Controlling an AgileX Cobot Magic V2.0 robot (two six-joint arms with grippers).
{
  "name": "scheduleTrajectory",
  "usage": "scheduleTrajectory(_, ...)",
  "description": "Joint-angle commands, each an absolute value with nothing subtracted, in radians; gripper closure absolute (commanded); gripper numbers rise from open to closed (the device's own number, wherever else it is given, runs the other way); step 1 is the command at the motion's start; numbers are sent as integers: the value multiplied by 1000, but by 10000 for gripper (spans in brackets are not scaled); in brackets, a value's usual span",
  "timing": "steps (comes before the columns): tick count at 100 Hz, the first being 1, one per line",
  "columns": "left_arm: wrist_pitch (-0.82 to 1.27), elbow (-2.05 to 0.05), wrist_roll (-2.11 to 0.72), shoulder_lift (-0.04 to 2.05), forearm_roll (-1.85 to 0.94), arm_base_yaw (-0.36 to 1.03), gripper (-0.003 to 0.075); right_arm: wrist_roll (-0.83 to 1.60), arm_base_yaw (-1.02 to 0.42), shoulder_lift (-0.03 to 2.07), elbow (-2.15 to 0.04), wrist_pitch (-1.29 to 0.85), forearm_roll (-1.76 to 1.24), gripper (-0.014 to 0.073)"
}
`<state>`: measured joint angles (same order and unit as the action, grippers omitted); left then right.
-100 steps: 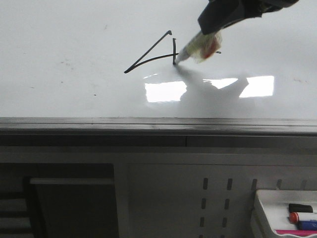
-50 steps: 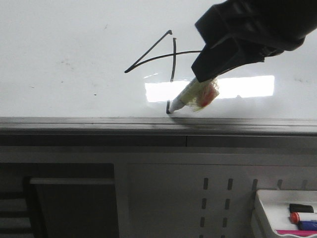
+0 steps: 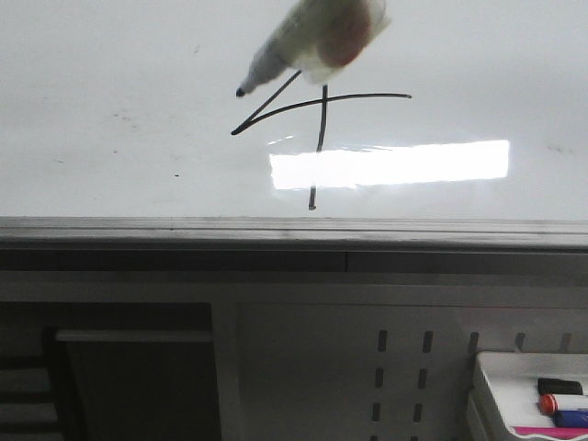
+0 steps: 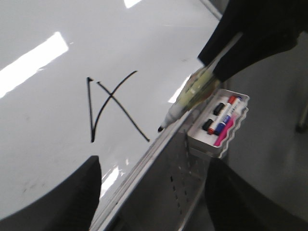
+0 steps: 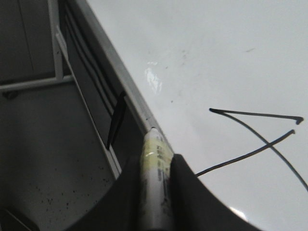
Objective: Write number 4 on whiteboard
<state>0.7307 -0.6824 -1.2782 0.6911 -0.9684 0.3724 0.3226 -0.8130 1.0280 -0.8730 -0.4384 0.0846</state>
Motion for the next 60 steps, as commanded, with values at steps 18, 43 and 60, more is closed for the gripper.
scheduleTrajectory(18,852,-888,-1279,940,-886,584,280,326,-946,1019,-909,-388,171,641)
scheduleTrajectory(43,846,-958,-1279,1105,-862,669,281,326,-1012,1019,-909,-388,173,641)
scheduleTrajectory(60,842,-963,-1278,1154,-865,669,320,326,-1019,1019,-909,-388,173,640)
